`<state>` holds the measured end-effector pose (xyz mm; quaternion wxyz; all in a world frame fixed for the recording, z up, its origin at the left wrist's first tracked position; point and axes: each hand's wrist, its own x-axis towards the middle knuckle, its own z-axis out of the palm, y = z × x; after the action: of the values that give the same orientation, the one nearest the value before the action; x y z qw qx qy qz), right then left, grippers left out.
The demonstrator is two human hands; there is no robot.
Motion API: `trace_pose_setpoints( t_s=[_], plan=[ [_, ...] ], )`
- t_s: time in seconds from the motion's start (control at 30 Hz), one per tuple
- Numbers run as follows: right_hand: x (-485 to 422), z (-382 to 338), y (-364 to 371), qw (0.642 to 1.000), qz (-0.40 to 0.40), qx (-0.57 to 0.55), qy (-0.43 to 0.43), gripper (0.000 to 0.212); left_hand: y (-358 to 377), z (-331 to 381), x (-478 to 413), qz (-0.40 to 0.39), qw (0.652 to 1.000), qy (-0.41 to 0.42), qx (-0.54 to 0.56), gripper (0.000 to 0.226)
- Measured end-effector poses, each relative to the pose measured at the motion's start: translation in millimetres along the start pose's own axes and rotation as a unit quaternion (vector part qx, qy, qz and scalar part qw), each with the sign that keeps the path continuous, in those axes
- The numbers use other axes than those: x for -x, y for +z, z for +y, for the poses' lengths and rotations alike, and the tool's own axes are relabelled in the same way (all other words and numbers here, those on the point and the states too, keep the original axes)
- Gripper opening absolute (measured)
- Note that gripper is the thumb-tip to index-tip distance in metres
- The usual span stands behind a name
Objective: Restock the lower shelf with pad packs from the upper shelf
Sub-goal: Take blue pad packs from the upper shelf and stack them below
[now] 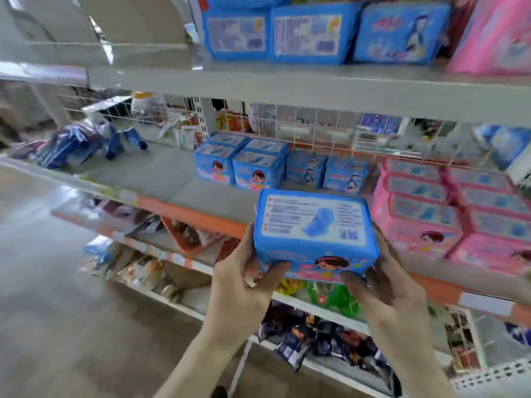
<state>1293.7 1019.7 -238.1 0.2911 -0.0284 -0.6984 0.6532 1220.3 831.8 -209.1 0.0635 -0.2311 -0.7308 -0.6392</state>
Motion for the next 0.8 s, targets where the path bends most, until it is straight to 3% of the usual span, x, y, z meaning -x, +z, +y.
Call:
trace_pose_setpoints(
  t_s=[0.1, 0.43, 0.57, 0.8],
  plan=[
    [9.8, 5.3, 10.6, 0.999, 0.013, -0.015, 0.037, 0.069, -3.6, -19.3, 8.2, -0.008, 1.0, -0.013, 0.005, 0.048],
    [17.5, 20.0, 68.9, 0.996, 0.066, -0.023, 0.048, 0.07, -45.6, -66.2, -5.0, -0.012, 1.0, -0.007, -0.002, 0.052],
    [17.4, 28.6, 102.6, 0.996, 0.072, 0.004, 0.051, 0.068, -75.3, -82.2, -13.8, -0.03, 0.999, -0.03, 0.007, 0.041],
    [3.0, 14.0, 151.5, 0.994, 0.051, 0.045, 0.091, 0.034, -140.3, -97.0, -57.3, -0.04, 0.988, -0.146, 0.024, 0.037]
  ],
)
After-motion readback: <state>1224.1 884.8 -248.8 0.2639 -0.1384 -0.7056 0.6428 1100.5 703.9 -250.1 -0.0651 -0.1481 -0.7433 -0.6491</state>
